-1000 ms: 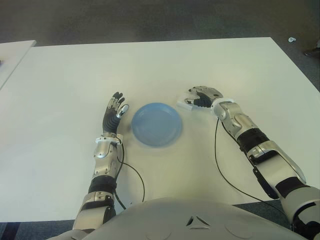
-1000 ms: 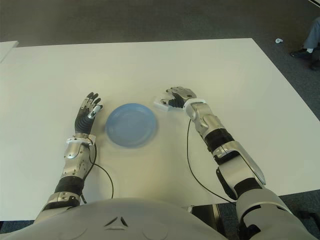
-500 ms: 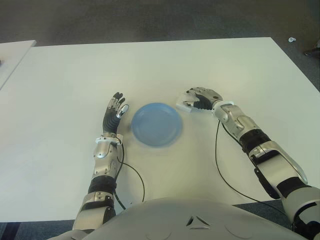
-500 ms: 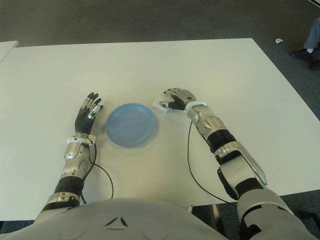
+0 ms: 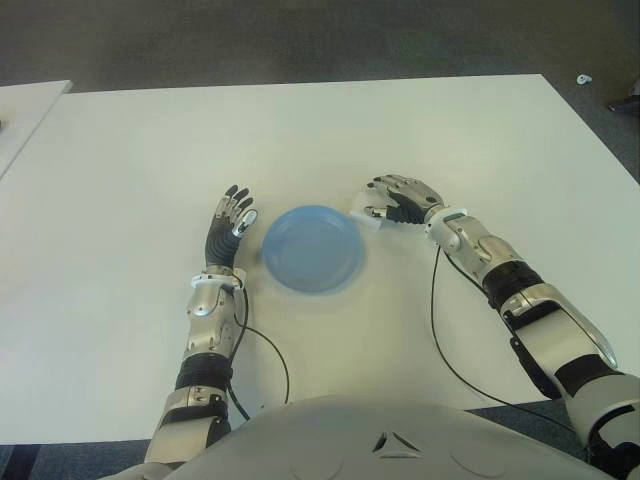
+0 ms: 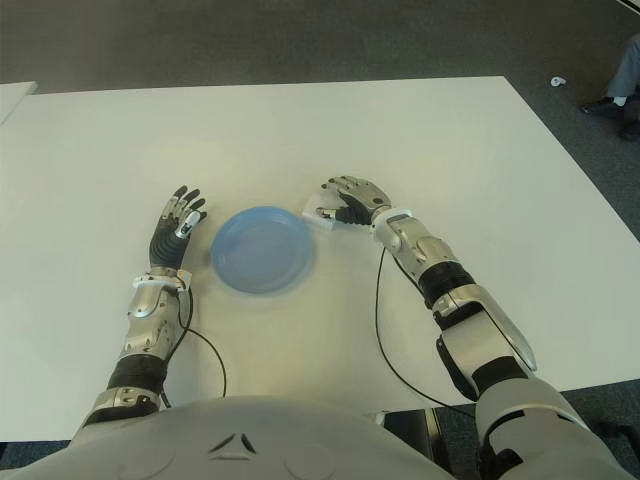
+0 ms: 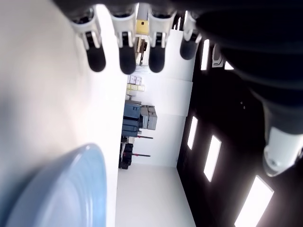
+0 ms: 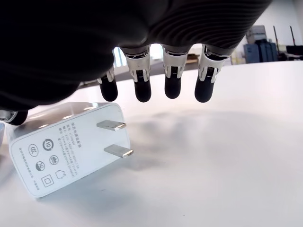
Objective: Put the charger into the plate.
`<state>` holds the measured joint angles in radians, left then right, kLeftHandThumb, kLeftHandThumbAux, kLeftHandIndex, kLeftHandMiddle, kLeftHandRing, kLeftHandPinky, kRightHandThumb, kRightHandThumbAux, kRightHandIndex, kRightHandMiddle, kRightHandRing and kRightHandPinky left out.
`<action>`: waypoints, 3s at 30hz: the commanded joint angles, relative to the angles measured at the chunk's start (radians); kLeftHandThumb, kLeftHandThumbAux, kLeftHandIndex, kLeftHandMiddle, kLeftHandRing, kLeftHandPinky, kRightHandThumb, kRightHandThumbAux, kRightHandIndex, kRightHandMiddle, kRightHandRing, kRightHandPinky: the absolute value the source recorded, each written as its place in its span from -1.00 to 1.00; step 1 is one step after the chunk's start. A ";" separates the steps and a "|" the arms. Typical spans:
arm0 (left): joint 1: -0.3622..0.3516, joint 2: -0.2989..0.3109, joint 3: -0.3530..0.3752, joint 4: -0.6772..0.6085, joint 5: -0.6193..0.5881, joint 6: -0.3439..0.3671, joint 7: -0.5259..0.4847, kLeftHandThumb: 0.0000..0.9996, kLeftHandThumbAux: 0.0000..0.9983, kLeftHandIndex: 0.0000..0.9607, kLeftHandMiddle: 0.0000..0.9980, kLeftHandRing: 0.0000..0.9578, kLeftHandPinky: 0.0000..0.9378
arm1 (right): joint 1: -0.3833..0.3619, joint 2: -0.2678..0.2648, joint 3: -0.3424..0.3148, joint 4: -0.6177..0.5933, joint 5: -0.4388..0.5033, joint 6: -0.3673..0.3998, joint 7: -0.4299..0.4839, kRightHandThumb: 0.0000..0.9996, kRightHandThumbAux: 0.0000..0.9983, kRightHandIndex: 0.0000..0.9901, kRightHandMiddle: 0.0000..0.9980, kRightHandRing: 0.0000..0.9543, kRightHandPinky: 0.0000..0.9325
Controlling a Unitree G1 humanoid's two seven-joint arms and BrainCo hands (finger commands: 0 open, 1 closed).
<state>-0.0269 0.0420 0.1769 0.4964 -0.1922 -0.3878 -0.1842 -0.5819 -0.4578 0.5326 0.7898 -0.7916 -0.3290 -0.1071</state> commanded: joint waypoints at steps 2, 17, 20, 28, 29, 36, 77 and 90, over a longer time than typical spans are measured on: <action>0.037 -0.008 -0.006 0.015 0.018 0.050 0.026 -1.00 0.16 -0.83 -0.73 -0.70 -0.66 | 0.012 -0.014 0.013 0.013 -0.014 -0.030 -0.032 -0.30 -0.79 -1.00 -1.00 -1.00 -1.00; 0.044 -0.017 -0.004 0.006 0.025 0.059 0.044 -1.00 0.12 -0.83 -0.72 -0.71 -0.69 | 0.001 -0.033 -0.009 -0.008 0.014 -0.079 -0.033 -0.40 -0.75 -1.00 -1.00 -1.00 -1.00; 0.045 -0.016 -0.006 0.006 0.028 0.057 0.046 -1.00 0.10 -0.83 -0.72 -0.71 -0.70 | 0.001 -0.035 -0.012 -0.011 0.017 -0.085 -0.029 -0.41 -0.75 -1.00 -1.00 -1.00 -1.00; 0.049 -0.004 -0.012 0.002 0.043 0.066 0.039 -1.00 0.14 -0.80 -0.71 -0.70 -0.66 | -0.001 -0.039 -0.021 -0.017 0.031 -0.103 -0.007 -0.41 -0.74 -1.00 -1.00 -1.00 -1.00; 0.049 -0.006 -0.011 0.001 0.041 0.070 0.039 -1.00 0.15 -0.79 -0.70 -0.69 -0.65 | -0.001 -0.040 -0.023 -0.018 0.033 -0.105 -0.003 -0.41 -0.74 -1.00 -1.00 -1.00 -1.00; 0.044 -0.011 -0.001 0.009 0.029 0.093 0.046 -1.00 0.15 -0.79 -0.68 -0.65 -0.62 | -0.005 -0.042 -0.025 -0.017 0.039 -0.124 0.011 -0.40 -0.74 -1.00 -1.00 -1.00 -1.00; 0.057 -0.007 -0.019 -0.034 0.082 0.091 0.083 -1.00 0.18 -0.74 -0.62 -0.60 -0.58 | -0.043 -0.019 0.052 0.187 -0.023 -0.218 -0.095 -0.35 -0.80 -1.00 -1.00 -1.00 -1.00; 0.070 -0.008 -0.023 -0.073 0.080 0.112 0.086 -1.00 0.23 -0.73 -0.59 -0.57 -0.54 | -0.051 -0.007 0.077 0.242 -0.029 -0.218 -0.134 -0.30 -0.81 -1.00 -1.00 -1.00 -1.00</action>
<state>0.0153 0.0349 0.1555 0.4027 -0.1182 -0.3156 -0.1119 -0.6333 -0.4747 0.5922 1.0088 -0.8034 -0.5374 -0.2385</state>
